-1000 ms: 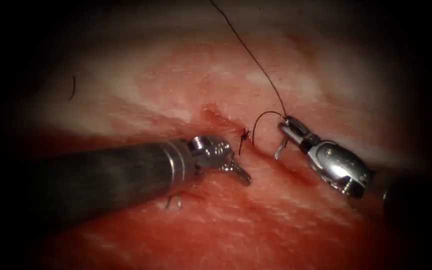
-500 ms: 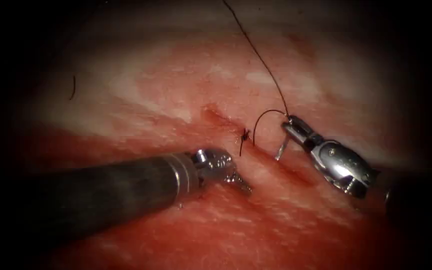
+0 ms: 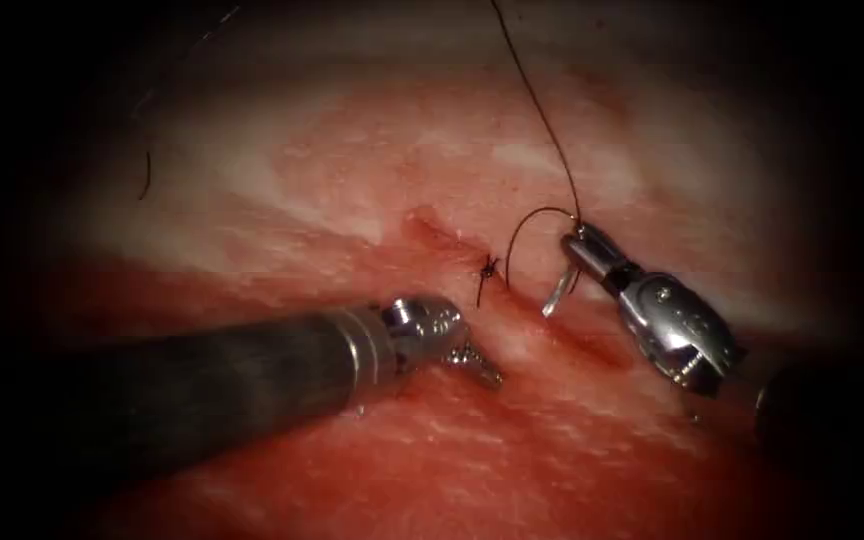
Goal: Wound Closure
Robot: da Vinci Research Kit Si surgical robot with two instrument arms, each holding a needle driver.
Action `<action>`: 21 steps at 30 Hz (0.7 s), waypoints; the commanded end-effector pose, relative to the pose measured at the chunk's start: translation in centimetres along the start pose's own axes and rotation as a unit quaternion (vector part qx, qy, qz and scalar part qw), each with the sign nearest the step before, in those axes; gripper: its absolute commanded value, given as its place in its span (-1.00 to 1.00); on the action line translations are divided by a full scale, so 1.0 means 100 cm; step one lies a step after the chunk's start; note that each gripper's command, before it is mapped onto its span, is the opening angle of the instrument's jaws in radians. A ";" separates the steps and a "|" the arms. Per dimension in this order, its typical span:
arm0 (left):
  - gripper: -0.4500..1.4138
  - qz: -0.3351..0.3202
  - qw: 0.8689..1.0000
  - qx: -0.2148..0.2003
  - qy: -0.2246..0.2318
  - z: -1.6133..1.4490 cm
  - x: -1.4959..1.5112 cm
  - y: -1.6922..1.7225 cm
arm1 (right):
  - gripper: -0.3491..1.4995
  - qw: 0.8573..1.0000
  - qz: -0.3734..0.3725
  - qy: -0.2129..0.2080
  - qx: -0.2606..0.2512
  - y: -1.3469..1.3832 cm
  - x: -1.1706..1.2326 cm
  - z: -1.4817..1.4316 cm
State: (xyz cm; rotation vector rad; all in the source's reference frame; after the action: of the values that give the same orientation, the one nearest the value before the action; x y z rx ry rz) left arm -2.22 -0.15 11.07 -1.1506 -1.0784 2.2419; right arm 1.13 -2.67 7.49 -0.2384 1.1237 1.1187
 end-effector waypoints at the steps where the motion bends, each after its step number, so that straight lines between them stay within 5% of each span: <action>1: -0.84 -0.001 1.000 -0.001 0.001 0.0009 -0.0002 -0.0003 | -1.00 1.000 0.001 -0.001 0.002 -0.0004 -0.0005 0.0007; 21: -0.84 0.001 1.000 0.001 0.001 0.0010 -0.0006 -0.0013 | -1.00 0.997 0.072 -0.019 0.034 -0.0007 -0.0005 0.0003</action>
State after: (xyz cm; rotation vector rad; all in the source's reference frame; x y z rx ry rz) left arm -2.20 -0.11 11.18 -1.1534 -1.0726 2.2427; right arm 1.13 -2.72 7.45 -0.0857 1.1548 1.2063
